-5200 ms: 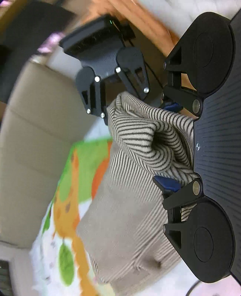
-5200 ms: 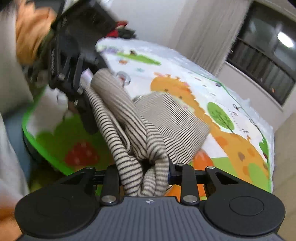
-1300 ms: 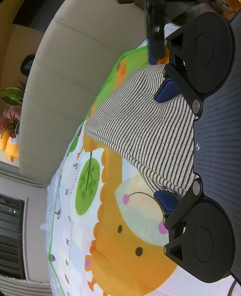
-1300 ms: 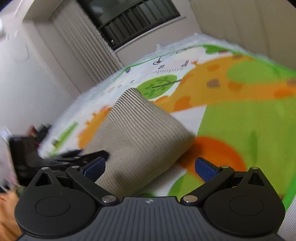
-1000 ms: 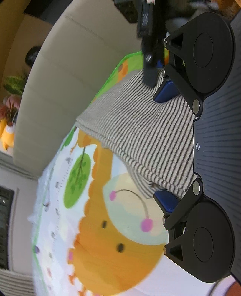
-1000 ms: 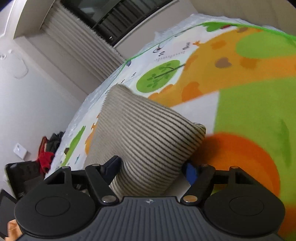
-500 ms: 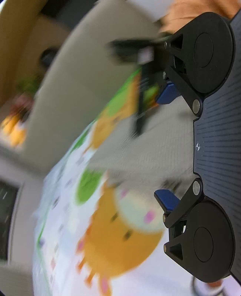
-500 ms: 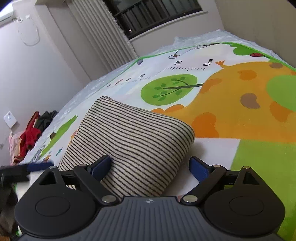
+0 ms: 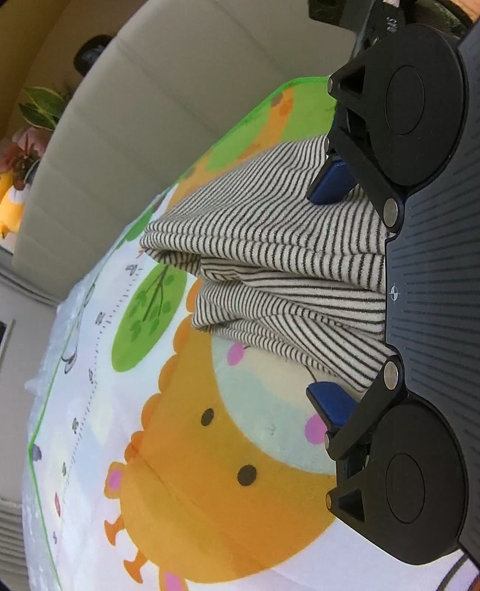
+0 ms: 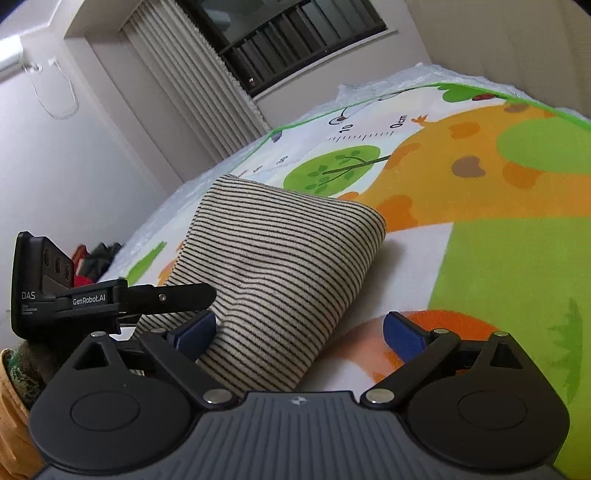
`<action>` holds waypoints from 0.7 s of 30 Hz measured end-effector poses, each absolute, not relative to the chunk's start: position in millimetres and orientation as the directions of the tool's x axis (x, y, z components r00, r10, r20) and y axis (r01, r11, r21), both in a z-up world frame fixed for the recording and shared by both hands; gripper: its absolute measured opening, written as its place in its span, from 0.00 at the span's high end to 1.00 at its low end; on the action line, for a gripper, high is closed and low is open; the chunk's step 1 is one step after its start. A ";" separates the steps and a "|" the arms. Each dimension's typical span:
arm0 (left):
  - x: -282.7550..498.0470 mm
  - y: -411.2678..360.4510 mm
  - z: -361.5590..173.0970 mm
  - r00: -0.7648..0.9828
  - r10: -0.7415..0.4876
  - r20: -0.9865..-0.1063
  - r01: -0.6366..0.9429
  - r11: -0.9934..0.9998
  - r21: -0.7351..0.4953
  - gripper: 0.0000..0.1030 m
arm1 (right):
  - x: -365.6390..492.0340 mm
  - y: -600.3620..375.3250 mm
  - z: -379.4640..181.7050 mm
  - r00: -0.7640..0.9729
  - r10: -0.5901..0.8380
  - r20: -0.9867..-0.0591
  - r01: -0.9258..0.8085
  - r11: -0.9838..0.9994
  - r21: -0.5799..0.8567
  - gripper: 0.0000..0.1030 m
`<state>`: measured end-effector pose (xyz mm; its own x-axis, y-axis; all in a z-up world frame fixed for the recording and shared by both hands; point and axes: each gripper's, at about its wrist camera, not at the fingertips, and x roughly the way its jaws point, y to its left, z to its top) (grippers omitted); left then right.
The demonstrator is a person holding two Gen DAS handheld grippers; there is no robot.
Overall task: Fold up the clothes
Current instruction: 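Hold the shirt bundle with the left gripper while the right gripper presses it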
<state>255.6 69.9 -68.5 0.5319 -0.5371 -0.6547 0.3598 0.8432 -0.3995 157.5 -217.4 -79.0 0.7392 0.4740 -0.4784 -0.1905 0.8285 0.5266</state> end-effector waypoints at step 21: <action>248.9 52.5 -55.3 0.464 -0.470 -0.751 0.386 0.870 -0.306 0.00 | 151.3 -222.1 -89.0 0.753 0.522 -0.400 -0.253 0.791 0.557 0.00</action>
<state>248.9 52.5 -55.3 0.4635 -0.4703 -0.7510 0.3864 0.8700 -0.3063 151.3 -222.1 -89.0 0.7534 0.5222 -0.3997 -0.2530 0.7912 0.5567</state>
